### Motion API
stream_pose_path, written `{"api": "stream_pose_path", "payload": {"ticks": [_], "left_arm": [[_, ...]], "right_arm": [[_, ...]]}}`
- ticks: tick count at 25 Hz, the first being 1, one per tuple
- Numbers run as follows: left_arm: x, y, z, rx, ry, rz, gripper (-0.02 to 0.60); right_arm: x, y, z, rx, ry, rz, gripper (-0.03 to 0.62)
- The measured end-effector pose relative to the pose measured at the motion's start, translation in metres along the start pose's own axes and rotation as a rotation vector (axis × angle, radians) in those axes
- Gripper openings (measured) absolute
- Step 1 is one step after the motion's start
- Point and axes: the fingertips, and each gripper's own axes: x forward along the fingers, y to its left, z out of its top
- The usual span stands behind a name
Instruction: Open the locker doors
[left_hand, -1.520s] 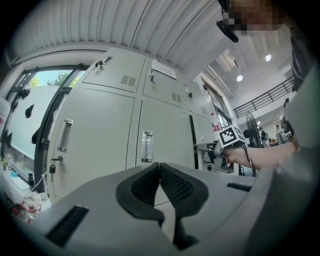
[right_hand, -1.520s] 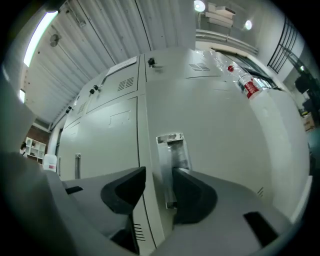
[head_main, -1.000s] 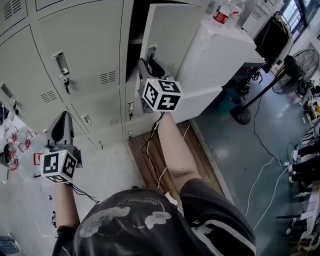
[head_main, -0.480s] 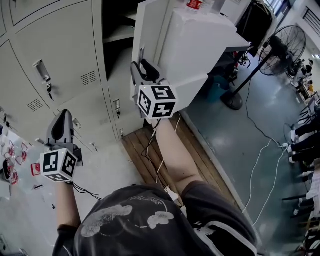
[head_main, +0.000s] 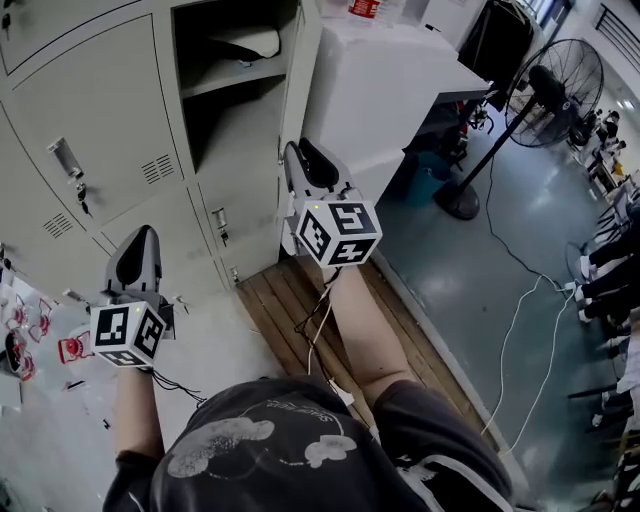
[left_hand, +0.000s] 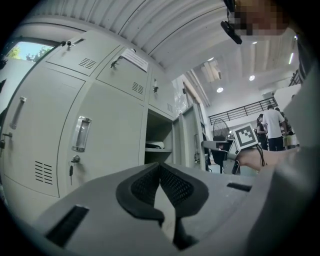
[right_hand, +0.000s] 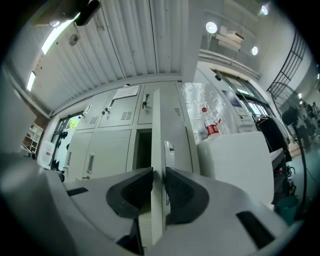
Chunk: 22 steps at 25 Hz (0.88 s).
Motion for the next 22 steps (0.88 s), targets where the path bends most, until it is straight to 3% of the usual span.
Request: {"api": "stream_pose_path", "payload": {"ticks": [6,13,22], "left_arm": [[0.014,-0.022,-0.006,-0.004,0.013,-0.015,0.009],[0.023,-0.039,-0.012,-0.012,0.024,-0.015,0.009],[0.03,-0.053,-0.021,-0.015,0.044,-0.014,0.009]], "right_arm": [[-0.019,-0.032,0.003,0.032,-0.028,0.022,0.092],[-0.034,-0.071,0.007,0.087,-0.055,-0.011,0.091],[-0.04,-0.093,0.008,0.102,-0.06,-0.024,0.091]]}}
